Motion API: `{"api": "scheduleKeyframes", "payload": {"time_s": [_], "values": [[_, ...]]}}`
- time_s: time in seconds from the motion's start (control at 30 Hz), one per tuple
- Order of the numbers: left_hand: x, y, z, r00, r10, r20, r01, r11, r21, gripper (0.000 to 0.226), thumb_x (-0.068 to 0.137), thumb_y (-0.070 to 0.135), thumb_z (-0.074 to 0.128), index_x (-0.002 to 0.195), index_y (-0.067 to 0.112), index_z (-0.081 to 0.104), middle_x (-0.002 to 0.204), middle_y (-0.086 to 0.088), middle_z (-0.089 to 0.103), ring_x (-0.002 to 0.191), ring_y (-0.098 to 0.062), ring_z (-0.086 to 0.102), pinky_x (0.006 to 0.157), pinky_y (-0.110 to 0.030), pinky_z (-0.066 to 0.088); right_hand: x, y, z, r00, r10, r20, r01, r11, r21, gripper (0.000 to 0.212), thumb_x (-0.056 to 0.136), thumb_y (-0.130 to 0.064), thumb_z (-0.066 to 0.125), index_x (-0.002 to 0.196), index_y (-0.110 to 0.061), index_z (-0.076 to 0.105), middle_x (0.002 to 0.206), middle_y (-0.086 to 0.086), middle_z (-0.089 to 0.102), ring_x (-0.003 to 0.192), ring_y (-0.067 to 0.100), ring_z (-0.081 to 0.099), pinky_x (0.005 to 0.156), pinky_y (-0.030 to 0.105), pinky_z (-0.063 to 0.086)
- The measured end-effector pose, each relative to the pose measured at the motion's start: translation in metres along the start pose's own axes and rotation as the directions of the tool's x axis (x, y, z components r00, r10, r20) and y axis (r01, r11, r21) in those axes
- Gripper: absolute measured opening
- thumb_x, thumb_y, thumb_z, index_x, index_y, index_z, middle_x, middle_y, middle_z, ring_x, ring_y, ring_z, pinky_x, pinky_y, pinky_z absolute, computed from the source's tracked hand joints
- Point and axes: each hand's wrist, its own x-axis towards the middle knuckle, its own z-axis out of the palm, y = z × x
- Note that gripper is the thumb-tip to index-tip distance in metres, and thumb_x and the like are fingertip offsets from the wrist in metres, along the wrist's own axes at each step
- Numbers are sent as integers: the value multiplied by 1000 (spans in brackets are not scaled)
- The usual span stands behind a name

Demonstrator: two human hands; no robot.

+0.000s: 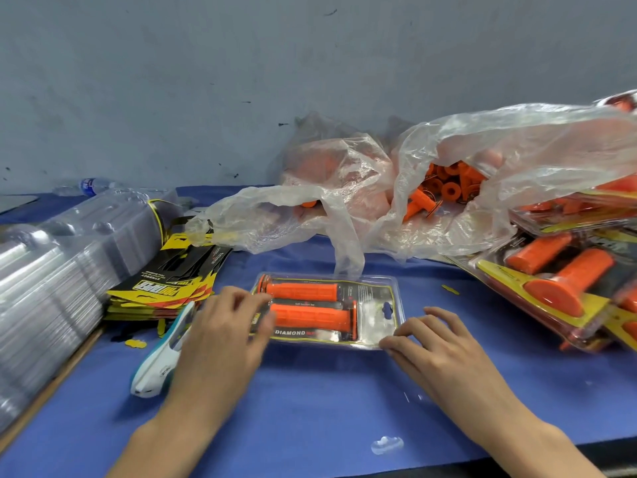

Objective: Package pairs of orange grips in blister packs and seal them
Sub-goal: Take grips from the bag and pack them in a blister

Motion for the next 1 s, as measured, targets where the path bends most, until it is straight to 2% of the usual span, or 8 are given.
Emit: {"api": "scheduleKeyframes", "payload": {"time_s": [0.23, 0.33, 0.43, 0.5, 0.63, 0.73, 0.9, 1.0], "values": [[-9, 38, 27, 883, 422, 205, -429, 903, -8, 19, 78, 20, 78, 91, 27, 66, 90, 8, 61, 78, -18, 60, 67, -35, 52, 5, -11, -5, 998, -56, 21, 53, 992, 111, 16, 97, -32, 54, 92, -28, 69, 89, -11, 60, 80, 14, 58, 91, 35, 46], [-9, 36, 28, 879, 438, 189, -446, 895, 0, 19, 77, 17, 78, 83, 27, 63, 85, 9, 60, 73, -17, 58, 58, -33, 49, 13, -11, -6, 962, 185, 201, -254, 877, 409, 27, 98, -52, 44, 113, -37, 62, 117, -18, 51, 109, 2, 51, 95, 24, 41], [-11, 36, 27, 863, 478, 165, -483, 875, -10, 14, 79, 20, 75, 80, 27, 63, 82, 9, 59, 70, -17, 58, 56, -31, 49, 40, -6, 5, 634, 650, 419, -720, 298, 627, 62, 88, -50, 61, 143, -33, 38, 131, -13, 43, 113, 0, 52, 91, 23, 47], [-11, 37, 26, 849, 503, 163, -505, 863, -36, 13, 79, 19, 73, 80, 27, 64, 82, 10, 59, 69, -16, 57, 57, -28, 48, 60, 1, 17, 395, 677, 621, -764, -134, 631, 81, 84, -42, 71, 150, -22, 29, 129, -2, 57, 107, 11, 62, 95, 38, 50], [-11, 37, 27, 830, 534, 163, -529, 845, -76, 14, 79, 15, 74, 83, 25, 66, 88, 10, 62, 74, -14, 59, 60, -28, 48, 75, -1, 37, 328, 587, 740, -603, -473, 643, 42, 82, -16, 76, 121, -7, 62, 88, 4, 74, 74, 14, 70, 67, 29, 55], [-10, 36, 27, 825, 541, 162, -538, 840, -64, 14, 80, 13, 73, 85, 24, 66, 91, 9, 62, 76, -16, 59, 62, -30, 49, 75, -3, 43, 316, 632, 708, -573, -468, 673, 28, 80, -4, 74, 105, -15, 68, 76, 3, 72, 56, 9, 65, 48, 22, 48], [-8, 32, 25, 812, 557, 175, -560, 828, -40, 8, 90, 19, 64, 92, 26, 66, 91, 9, 61, 76, -15, 56, 64, -30, 49, 74, -4, 46, 408, 736, 540, -672, -158, 723, 19, 84, -13, 72, 96, -25, 66, 76, 0, 68, 53, 10, 59, 37, 22, 37], [-9, 32, 24, 813, 556, 172, -557, 829, -48, 7, 93, 20, 62, 93, 26, 66, 91, 9, 61, 76, -15, 57, 64, -30, 50, 73, -5, 47, 401, 723, 563, -650, -209, 731, 10, 90, -15, 67, 96, -23, 67, 64, -6, 65, 48, 6, 57, 36, 20, 37]]}}
